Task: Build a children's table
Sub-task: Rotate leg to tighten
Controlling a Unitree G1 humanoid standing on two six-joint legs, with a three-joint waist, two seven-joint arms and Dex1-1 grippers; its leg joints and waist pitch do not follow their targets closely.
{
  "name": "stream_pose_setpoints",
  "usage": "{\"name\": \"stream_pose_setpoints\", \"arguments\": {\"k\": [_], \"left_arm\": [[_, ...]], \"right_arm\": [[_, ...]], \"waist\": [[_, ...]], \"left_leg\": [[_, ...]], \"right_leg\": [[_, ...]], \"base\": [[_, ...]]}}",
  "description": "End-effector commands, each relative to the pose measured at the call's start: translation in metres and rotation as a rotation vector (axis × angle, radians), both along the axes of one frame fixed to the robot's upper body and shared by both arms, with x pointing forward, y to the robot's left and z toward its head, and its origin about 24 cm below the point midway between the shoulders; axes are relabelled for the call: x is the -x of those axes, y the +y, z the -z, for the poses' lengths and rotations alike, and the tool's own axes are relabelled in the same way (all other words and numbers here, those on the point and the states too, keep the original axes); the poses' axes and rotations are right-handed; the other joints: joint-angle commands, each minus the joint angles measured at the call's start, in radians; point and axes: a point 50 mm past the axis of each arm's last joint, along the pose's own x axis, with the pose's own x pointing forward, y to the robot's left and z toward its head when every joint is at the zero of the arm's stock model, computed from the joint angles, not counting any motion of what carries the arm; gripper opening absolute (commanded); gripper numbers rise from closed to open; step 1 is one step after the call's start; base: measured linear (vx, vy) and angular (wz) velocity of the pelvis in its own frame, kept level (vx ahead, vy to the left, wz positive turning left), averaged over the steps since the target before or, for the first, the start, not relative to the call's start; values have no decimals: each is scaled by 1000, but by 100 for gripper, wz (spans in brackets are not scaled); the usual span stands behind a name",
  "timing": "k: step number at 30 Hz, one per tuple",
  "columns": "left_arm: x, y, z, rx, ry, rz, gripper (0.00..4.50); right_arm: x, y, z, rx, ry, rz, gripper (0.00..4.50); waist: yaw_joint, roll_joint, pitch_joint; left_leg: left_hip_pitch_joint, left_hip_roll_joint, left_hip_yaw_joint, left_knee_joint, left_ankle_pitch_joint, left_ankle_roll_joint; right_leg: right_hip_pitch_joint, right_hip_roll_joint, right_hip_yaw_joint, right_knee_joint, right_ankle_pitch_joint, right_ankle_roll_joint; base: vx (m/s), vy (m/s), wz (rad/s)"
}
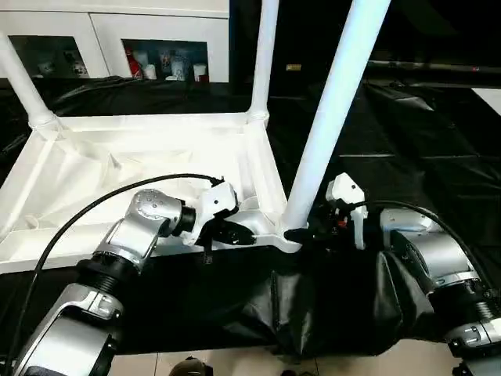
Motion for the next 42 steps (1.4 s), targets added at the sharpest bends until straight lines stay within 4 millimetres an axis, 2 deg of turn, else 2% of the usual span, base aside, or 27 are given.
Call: {"name": "stream_pose_setpoints", "arguments": {"k": [1, 5, 6, 10, 16, 18, 19, 21, 23, 24, 25, 27, 29, 31, 32, 34, 35, 39, 40, 42], "left_arm": [[4, -13, -9, 62, -24, 66, 0], [4, -13, -8, 60, -23, 65, 0], [4, -13, -8, 59, -23, 64, 0], [4, -13, -7, 57, -25, 58, 0], [2, -16, -4, 47, -32, 24, 0], [0, -19, -4, 50, -40, 2, 0], [-4, -22, -2, 37, -53, -50, 0], [-9, -26, -1, 20, -67, -101, 0], [-16, -33, 1, 4, -89, -185, 0], [-19, -36, 2, -2, -98, -213, 0], [-22, -41, 3, 0, -107, -253, 0], [-25, -55, 4, 9, -103, -314, 0], [-25, -69, 4, 21, -103, -336, 0], [-24, -75, 5, 25, -104, -333, 0], [-22, -84, 4, 30, -106, -316, 0], [-23, -86, 4, 32, -109, -314, 0], [-23, -87, 4, 33, -112, -315, 0], [-27, -77, 0, 36, -135, -303, 0], [-27, -77, 0, 36, -135, -302, 0], [-28, -66, -2, 40, -144, -286, 0]], "right_arm": [[4, 9, -6, -36, -23, -66, 256], [5, 9, -4, -35, -12, -77, 237], [5, 9, -3, -36, -11, -79, 223], [6, 10, -2, -39, -6, -85, 213], [9, 13, 7, -65, 3, -48, 209], [7, 14, 12, -81, 7, 9, 209], [1, 16, 18, -70, 4, 114, 208], [-4, 18, 24, -50, 8, 212, 206], [-13, 22, 29, -56, 20, 365, 205], [-16, 24, 31, -66, 28, 418, 205], [-19, 28, 32, -78, 37, 482, 205], [-26, 40, 34, -110, 73, 603, 205], [-28, 56, 33, -98, 64, 604, 205], [-29, 61, 32, -101, 60, 604, 205], [-31, 68, 31, -112, 55, 614, 205], [-31, 70, 31, -117, 54, 624, 205], [-32, 72, 30, -126, 53, 628, 260], [-33, 65, 26, -145, 49, 597, 290], [-33, 65, 26, -145, 48, 597, 311], [-33, 52, 22, -139, 23, 561, 318]], "waist": [[0, -4, -73], [1, -5, -75], [1, -3, -75], [1, -3, -75], [2, -3, -75], [-1, -4, -73], [-3, -2, -70], [-9, -3, -64], [-19, -1, -60], [-19, -1, -60], [-28, -3, -62], [-34, 4, -62], [-37, 3, -63], [-37, 2, -62], [-35, 0, -62], [-35, 1, -62], [-35, 1, -63], [-35, 0, -61], [-34, 1, -62], [-34, 0, -62]], "left_leg": [[23, 87, -42, -71, -166, 33], [23, 87, -40, -68, -141, 48], [23, 86, -40, -68, -145, 47], [24, 86, -41, -68, -161, 39], [24, 87, -42, -68, -168, 35], [25, 86, -42, -69, -177, 31], [25, 85, -43, -71, -195, 21], [31, 82, -48, -74, -255, -1], [40, 81, -52, -78, -304, -27], [40, 81, -52, -78, -304, -27], [37, 82, -60, -80, -324, -44], [40, 82, -61, -80, -344, -51], [36, 82, -62, -81, -352, -48], [40, 78, -57, -79, -351, -39], [38, 77, -56, -78, -340, -29], [37, 77, -58, -79, -333, -24], [38, 77, -57, -79, -333, -23], [37, 79, -59, -82, -350, -21], [37, 81, -59, -83, -346, -21], [34, 80, -58, -83, -341, -17]], "right_leg": [[54, -90, 65, -52, -240, -216], [53, -89, 64, -47, -207, -229], [54, -89, 64, -48, -216, -229], [53, -89, 64, -51, -242, -222], [52, -91, 64, -53, -250, -216], [51, -90, 64, -56, -265, -212], [50, -92, 65, -60, -298, -206], [48, -95, 62, -77, -411, -179], [39, -92, 61, -88, -500, -149], [39, -92, 61, -88, -500, -149], [45, -96, 56, -92, -536, -127], [40, -96, 57, -96, -537, -122], [43, -95, 57, -95, -511, -121], [37, -94, 59, -98, -507, -119], [39, -97, 61, -99, -507, -119], [39, -95, 60, -99, -515, -115], [39, -95, 59, -99, -514, -115], [38, -93, 59, -98, -507, -112], [39, -95, 60, -97, -499, -113], [41, -95, 61, -95, -483, -117]], "base": [[0, 0, 0], [0, 0, 0], [0, 0, 0], [0, 0, 0], [0, 0, 0], [0, 0, 0], [0, 0, 0], [0, 0, 0], [0, 0, 0], [0, 0, 0], [0, 0, 0], [0, 0, 0], [0, 0, 0], [0, 0, 0], [0, 0, 0], [0, 0, 0], [0, 0, 0], [0, 0, 0], [0, 0, 0], [0, 0, 0]]}}
